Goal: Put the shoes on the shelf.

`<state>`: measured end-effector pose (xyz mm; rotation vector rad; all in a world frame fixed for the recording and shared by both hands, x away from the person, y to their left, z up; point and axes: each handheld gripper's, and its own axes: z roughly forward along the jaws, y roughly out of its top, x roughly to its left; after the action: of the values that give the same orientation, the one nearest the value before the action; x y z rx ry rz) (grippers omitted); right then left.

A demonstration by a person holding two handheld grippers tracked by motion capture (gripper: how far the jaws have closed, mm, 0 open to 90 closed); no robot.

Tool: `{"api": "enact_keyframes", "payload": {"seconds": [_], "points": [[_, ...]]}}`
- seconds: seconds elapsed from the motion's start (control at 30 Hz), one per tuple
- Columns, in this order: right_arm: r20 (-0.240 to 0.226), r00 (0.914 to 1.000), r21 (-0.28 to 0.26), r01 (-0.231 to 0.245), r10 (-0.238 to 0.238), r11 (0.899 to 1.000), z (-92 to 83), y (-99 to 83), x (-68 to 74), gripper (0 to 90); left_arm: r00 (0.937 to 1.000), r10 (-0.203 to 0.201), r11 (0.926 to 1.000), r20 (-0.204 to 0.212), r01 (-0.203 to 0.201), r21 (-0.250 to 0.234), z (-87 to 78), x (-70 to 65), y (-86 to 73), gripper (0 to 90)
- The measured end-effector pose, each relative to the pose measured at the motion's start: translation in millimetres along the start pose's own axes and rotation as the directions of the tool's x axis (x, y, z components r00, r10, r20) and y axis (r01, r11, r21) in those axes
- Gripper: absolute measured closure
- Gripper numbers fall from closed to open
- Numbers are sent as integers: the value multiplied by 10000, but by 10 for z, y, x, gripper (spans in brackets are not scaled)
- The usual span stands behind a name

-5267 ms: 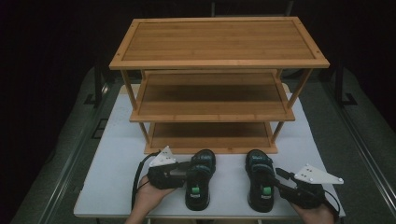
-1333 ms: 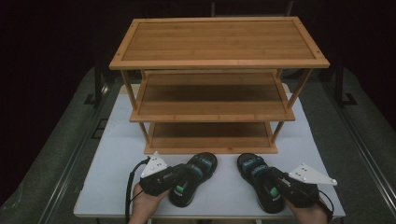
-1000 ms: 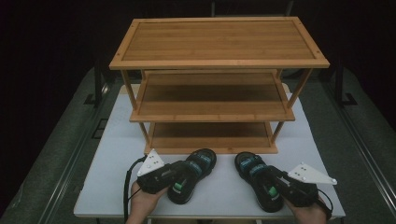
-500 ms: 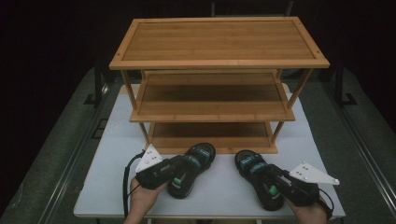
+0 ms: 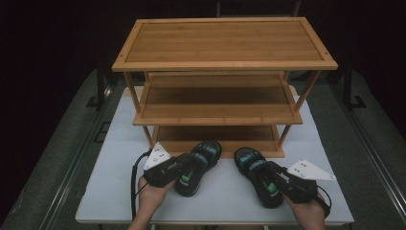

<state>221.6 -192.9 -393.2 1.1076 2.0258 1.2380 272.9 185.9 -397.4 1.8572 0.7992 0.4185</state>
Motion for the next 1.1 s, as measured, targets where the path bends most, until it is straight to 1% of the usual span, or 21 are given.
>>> {"api": "enact_keyframes", "payload": {"seconds": [0.1, 0.2, 0.3, 0.47, 0.53, 0.67, 0.77, 0.87, 0.93, 1.1], "points": [[63, 10000, -43, 69, -69, 10000, 38, 36, 14, 796, 10000, 78, 10000, -57, -78, 11, 35, 2, 20, 786], [155, 9998, -105, 150, -149, 9998, 70, 71, 20, 796, 9999, 54, 10000, -140, -54, -37, 64, 4, 32, 786], [209, 9997, -204, 109, -105, 9997, 102, 100, 21, 796, 9998, 38, 10000, -197, -39, -32, 92, 15, 40, 786], [333, 9993, -222, 178, -170, 9996, 165, 140, 11, 796, 9996, -79, 9999, -258, 76, -100, 136, 36, 41, 786], [366, 9992, -221, 169, -161, 9996, 191, 155, 6, 796, 9995, -69, 9999, -308, 65, -115, 154, 42, 39, 786], [414, 9989, -232, 213, -204, 9995, 241, 178, 1, 796, 9992, -93, 9999, -385, 91, -57, 197, 52, 36, 786], [481, 9985, -209, 272, -261, 9994, 279, 190, 0, 796, 9990, -109, 9999, -440, 104, -114, 223, 57, 33, 786], [491, 9985, -199, 258, -248, 9995, 315, 199, -2, 796, 9990, -132, 9999, -422, 128, -98, 247, 61, 36, 786], [505, 9984, -180, 279, -269, 9994, 337, 204, -7, 795, 9990, -79, 9999, -447, 75, -93, 262, 58, 41, 785], [584, 9980, -250, 263, -248, 9993, 381, 217, -17, 796, 9985, -109, 9999, -531, 104, -89, 299, 67, 50, 786]]}}
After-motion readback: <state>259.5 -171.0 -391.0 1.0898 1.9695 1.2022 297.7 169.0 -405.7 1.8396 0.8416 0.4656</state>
